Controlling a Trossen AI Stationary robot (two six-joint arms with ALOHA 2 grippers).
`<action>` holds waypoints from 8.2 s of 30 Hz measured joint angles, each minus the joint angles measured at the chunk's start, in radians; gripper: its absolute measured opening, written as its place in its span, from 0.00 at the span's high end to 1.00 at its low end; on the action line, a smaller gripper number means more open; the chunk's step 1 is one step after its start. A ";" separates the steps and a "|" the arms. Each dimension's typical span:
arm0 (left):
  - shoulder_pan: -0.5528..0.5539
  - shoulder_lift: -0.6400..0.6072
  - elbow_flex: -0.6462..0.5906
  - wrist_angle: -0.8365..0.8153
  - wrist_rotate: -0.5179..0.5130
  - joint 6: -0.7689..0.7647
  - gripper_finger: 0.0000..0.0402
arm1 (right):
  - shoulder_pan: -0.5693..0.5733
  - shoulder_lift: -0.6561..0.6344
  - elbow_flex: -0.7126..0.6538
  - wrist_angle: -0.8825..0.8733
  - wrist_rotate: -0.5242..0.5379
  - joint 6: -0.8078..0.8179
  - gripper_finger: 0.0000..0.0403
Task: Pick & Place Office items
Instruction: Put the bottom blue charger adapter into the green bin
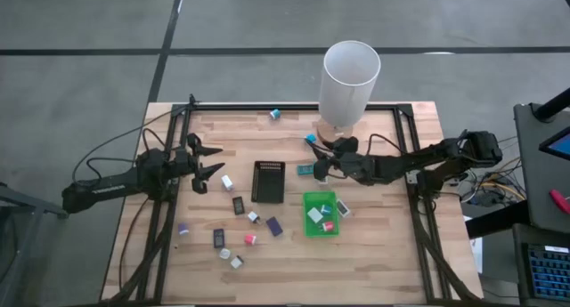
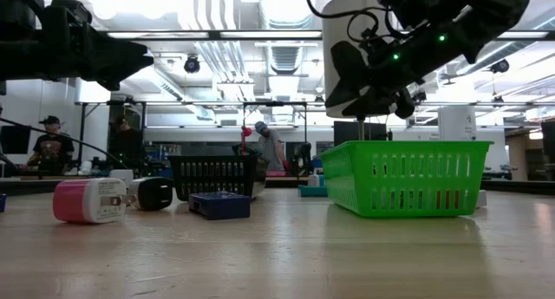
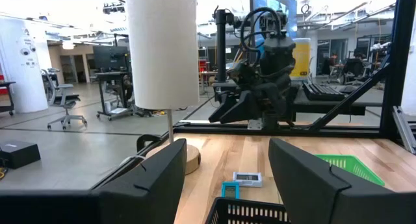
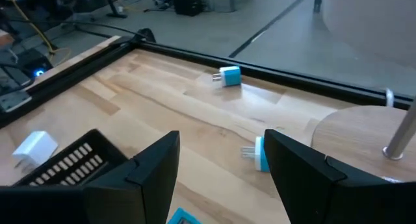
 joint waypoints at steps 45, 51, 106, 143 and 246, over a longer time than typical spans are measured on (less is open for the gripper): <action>0.000 0.005 0.000 0.000 0.000 0.000 0.44 | -0.215 0.497 0.592 -0.664 -0.208 0.052 0.46; 0.000 0.005 0.000 0.000 0.000 0.000 0.44 | -0.226 0.524 0.615 -0.661 -0.216 0.049 0.46; 0.000 0.006 0.000 0.000 0.000 0.000 0.44 | -0.304 0.521 0.573 -0.704 -0.307 0.083 0.46; 0.000 0.006 0.000 0.000 0.000 0.000 0.44 | -0.302 0.514 0.575 -0.709 -0.317 0.078 0.53; 0.000 0.012 0.000 0.000 0.000 0.000 0.44 | 0.329 -0.098 0.001 -0.342 -0.577 -0.341 0.54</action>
